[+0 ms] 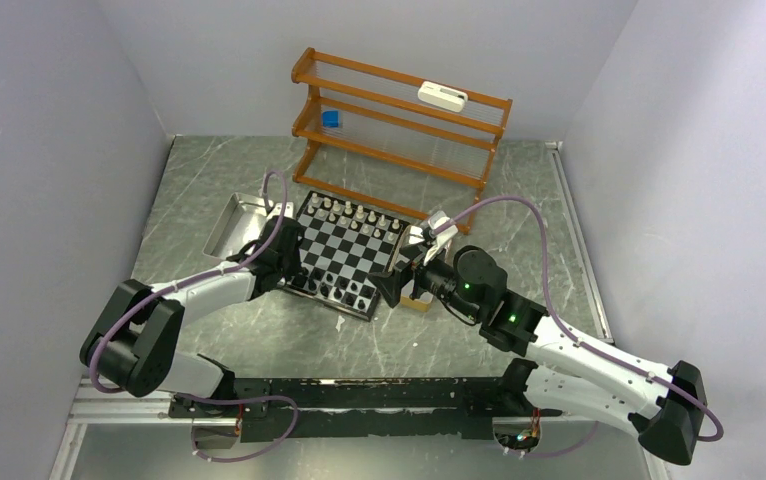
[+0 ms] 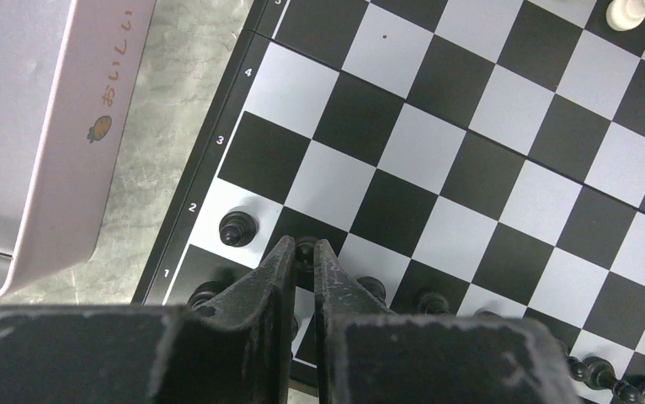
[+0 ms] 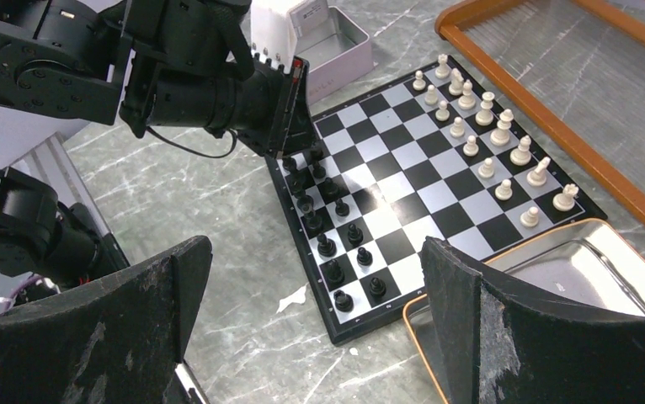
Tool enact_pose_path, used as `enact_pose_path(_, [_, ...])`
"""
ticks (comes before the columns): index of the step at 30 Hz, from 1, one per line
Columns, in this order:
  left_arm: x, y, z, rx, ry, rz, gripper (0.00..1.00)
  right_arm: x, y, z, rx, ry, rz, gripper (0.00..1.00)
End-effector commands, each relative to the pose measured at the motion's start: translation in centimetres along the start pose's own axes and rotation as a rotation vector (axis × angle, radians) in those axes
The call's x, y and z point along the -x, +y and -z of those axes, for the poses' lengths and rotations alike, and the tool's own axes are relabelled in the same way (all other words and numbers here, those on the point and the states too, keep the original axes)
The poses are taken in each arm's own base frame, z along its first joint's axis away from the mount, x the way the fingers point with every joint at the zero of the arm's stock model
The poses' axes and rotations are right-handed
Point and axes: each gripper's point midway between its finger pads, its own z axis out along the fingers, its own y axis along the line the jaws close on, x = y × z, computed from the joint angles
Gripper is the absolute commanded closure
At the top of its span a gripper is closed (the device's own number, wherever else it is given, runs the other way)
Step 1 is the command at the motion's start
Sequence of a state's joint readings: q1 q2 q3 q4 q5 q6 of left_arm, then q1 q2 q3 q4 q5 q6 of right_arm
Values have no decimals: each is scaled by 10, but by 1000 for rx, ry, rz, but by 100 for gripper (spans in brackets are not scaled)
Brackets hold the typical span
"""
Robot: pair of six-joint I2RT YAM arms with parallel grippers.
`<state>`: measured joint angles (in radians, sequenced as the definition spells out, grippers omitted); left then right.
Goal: Set up the chess pieces on the board
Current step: Place the chess piece on the chessboard.
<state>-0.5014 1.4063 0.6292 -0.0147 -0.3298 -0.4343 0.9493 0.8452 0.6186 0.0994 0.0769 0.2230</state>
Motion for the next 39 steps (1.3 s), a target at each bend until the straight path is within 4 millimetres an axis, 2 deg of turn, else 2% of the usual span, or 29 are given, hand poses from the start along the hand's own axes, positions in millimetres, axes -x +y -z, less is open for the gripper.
enact_pose_path(1, [7, -4, 1, -8, -33, 8, 85, 3, -1, 2, -4, -14, 12, 0])
enact_pose_path(8, [9, -4, 4, -11, -36, 7, 82, 0, -2, 0, -8, -8, 8, 0])
enact_pose_path(12, [14, -6, 5, -17, -48, 11, 77, 0, -1, -1, -8, -5, 11, 0])
enact_pose_path(19, [17, -8, 9, -22, -40, 7, 76, -4, -7, -3, -39, 14, 11, 0])
enact_pose_path(24, [37, -17, 23, -57, -70, 19, 72, -7, -6, -5, -37, 26, 1, 0])
enact_pose_path(29, [78, -31, 59, -139, -167, 40, 65, -14, -22, -7, -171, 64, -126, 0])
enact_pose_path(35, [126, -55, 125, -322, -273, 38, 39, -19, -42, -5, -377, 145, -284, 0])
enact_pose_path(39, [144, -68, 174, -462, -307, -6, 25, -11, -52, 2, -490, 182, -326, 0])
